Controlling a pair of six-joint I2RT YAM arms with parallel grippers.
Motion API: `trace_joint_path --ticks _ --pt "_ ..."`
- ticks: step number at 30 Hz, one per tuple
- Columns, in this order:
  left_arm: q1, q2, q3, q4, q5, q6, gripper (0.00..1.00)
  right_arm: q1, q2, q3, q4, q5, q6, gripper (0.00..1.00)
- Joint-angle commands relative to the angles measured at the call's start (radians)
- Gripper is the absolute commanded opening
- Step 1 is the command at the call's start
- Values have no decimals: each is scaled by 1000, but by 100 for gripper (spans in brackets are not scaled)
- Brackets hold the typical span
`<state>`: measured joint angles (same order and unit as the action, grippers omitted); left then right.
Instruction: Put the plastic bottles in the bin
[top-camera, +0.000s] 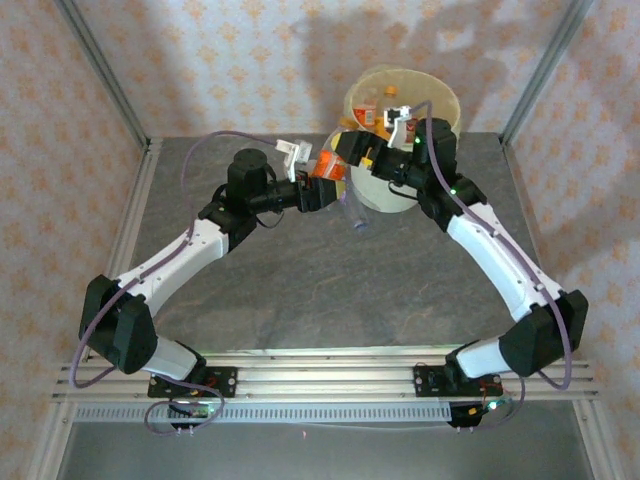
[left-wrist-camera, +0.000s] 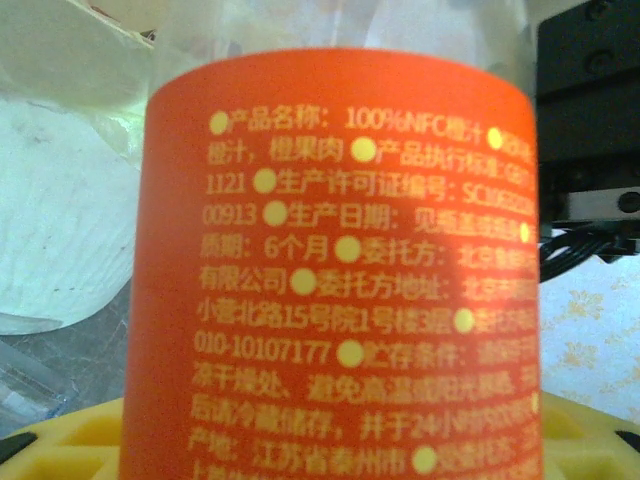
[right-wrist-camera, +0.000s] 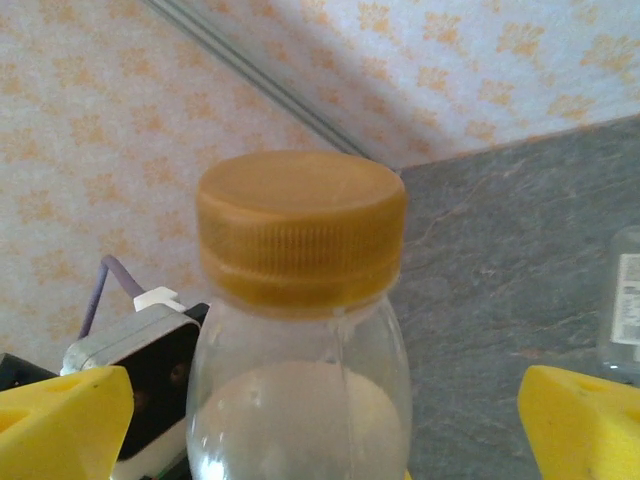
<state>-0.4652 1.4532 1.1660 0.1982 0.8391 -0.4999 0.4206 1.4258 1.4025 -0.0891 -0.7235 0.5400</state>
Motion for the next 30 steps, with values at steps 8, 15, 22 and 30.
trace_joint_path --ticks 8,15,22,30 --pt "-13 -13 37 50 12 -8 35 12 90 101 52 -144 52 75" --pt "-15 -4 46 41 11 -2 35 13 103 116 15 -162 30 58" --pt "-15 19 55 27 9 -5 35 13 102 138 -43 -141 1 44" --pt "-12 37 110 -145 -105 31 87 12 107 189 -125 -36 -29 36"
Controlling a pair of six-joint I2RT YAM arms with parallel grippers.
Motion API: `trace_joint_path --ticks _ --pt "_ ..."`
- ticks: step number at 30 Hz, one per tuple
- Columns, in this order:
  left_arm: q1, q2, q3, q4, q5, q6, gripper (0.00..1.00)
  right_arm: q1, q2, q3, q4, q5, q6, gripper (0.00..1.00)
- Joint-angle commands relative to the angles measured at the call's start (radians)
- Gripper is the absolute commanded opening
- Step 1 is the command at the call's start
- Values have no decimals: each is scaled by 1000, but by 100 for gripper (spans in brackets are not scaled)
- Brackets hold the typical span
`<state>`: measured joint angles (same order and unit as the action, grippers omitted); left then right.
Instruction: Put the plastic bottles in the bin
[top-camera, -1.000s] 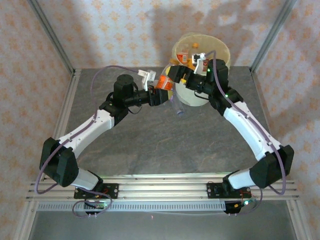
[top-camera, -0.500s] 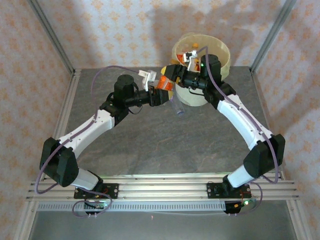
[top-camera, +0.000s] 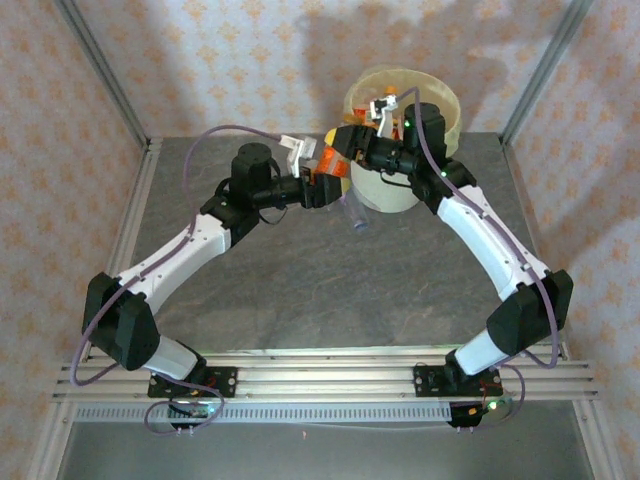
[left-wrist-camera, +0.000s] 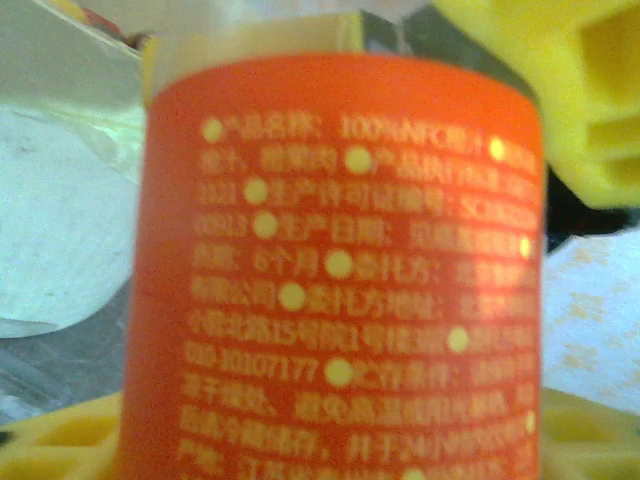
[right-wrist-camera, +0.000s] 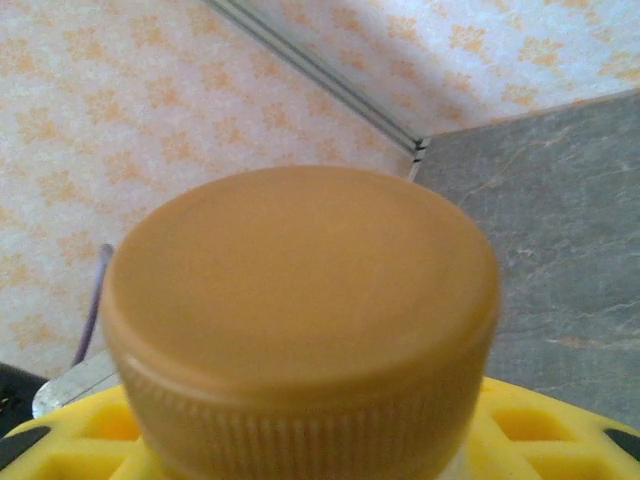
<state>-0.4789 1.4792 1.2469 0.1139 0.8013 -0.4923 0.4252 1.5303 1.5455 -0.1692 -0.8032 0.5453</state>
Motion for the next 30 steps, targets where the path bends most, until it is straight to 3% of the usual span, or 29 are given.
trace_joint_path --ticks 1,3,13,19,25,30 --pt "3 5 23 -49 -66 20 92 8 2 52 -54 57 -40 36" --pt "5 -8 16 -39 -80 19 100 8 -2 66 -90 101 -72 36" --pt "25 -155 -77 -9 -303 -26 100 -27 6 217 -282 312 -235 36" --pt "25 -251 -102 -93 -434 1 100 -69 44 347 -335 448 -335 36" --pt "26 -331 -127 -180 -578 33 100 -149 59 397 -294 482 -340 36" --pt "26 -369 -151 -217 -651 50 100 -192 73 422 -301 582 -394 36"
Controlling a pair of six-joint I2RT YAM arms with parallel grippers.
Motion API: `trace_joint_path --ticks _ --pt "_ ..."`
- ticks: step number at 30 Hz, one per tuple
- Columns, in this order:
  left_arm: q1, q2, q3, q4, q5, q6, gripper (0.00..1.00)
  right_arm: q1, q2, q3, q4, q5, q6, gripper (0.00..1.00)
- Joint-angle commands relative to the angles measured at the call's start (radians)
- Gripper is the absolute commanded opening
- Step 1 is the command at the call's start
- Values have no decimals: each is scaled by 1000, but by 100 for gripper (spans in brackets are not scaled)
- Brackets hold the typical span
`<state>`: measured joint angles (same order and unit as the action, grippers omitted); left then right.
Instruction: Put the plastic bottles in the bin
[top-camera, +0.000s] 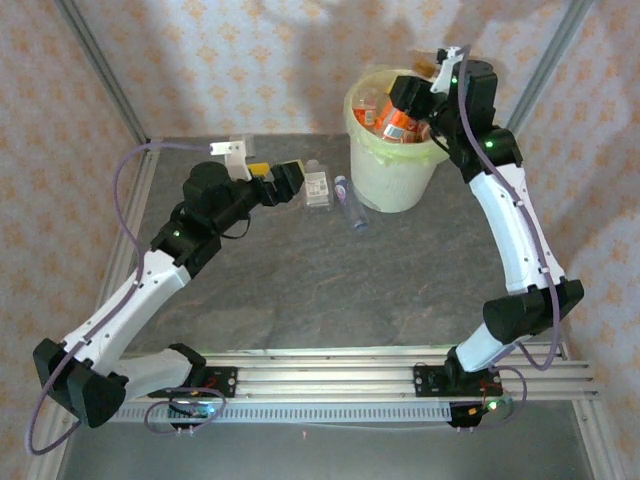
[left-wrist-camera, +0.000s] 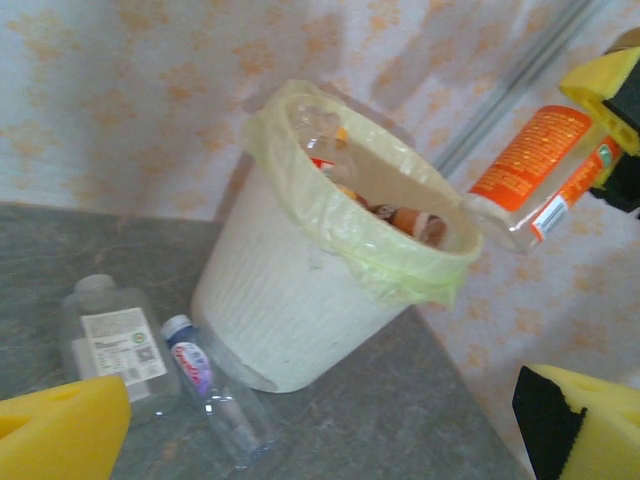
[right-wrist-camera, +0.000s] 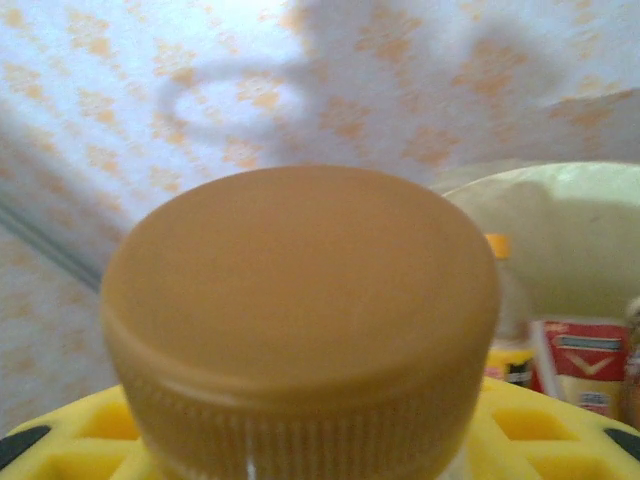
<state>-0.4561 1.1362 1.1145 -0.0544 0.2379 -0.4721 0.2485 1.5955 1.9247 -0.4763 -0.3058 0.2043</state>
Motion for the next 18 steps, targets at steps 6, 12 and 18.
trace_joint_path --ticks 6,12,18 --pt "5 -28 -22 -79 -125 40 100 -80 55 102 -55 145 -118 38" --pt "5 -8 -19 -94 -133 33 100 -112 162 232 -177 186 -191 39" --pt "5 8 -10 -115 -145 26 100 -112 283 339 -242 219 -222 42"
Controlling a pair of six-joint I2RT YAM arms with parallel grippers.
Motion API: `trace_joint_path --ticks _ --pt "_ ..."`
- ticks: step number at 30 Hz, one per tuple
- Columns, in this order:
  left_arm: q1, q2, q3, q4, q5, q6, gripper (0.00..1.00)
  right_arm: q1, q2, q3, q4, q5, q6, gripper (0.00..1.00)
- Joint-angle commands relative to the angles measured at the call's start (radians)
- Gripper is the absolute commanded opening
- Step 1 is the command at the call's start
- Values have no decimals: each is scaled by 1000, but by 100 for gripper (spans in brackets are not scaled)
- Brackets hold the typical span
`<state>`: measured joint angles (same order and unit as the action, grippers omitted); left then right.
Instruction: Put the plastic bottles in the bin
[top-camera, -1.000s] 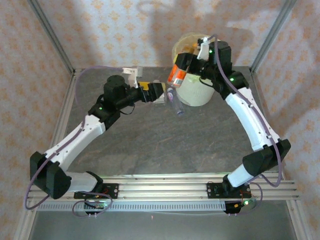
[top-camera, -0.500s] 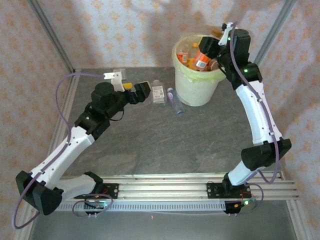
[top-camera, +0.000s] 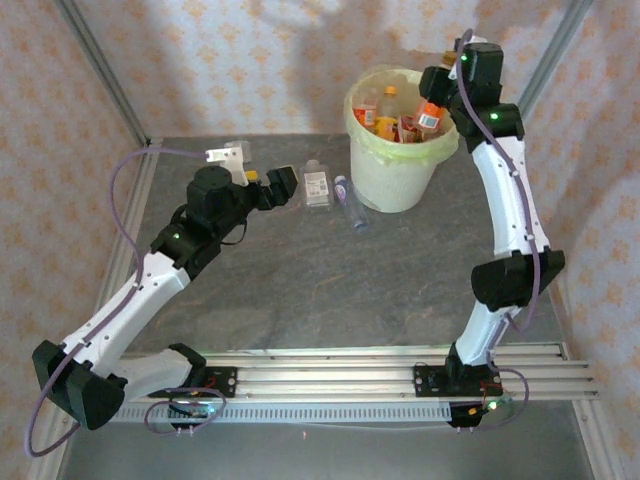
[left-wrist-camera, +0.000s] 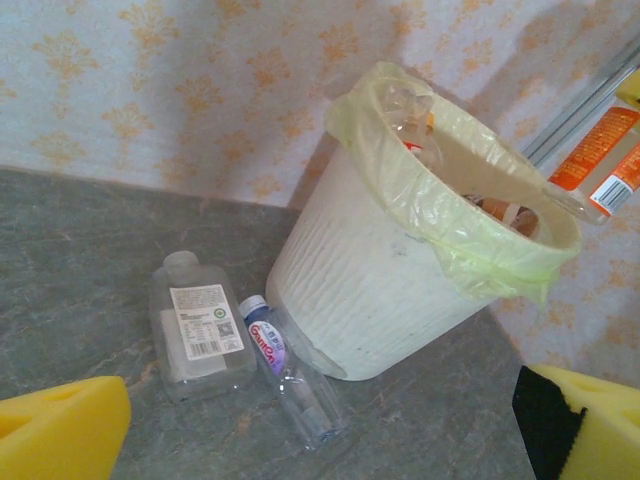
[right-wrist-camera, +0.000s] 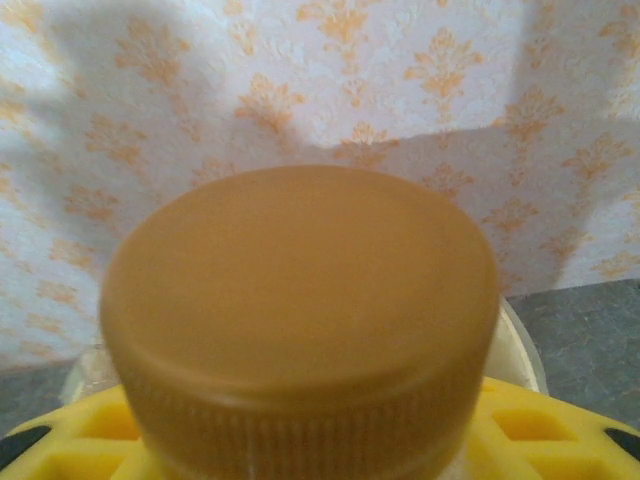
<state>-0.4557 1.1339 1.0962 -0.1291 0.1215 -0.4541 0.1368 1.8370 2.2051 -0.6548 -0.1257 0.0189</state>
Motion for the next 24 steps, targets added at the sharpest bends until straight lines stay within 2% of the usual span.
trace_joint_path --ticks 1,3,4,5,7,14,24 --pt "6 12 11 -47 -30 7 100 -1 70 94 -92 33 -29 43" --pt "5 13 16 -62 -34 6 100 0 119 166 -175 6 -12 57" --pt "5 14 17 -67 -35 5 100 0 144 207 -218 4 -7 72" --pt "5 12 17 -71 -40 5 100 0 165 242 -252 17 -2 82" --pt "5 14 16 -73 -45 4 100 -1 190 283 -290 42 0 92" --pt "5 45 32 -75 -44 -9 100 0 124 232 -260 -6 -10 96" --pt "5 110 65 -95 -44 -31 100 0 -42 -9 -123 -36 -4 98"
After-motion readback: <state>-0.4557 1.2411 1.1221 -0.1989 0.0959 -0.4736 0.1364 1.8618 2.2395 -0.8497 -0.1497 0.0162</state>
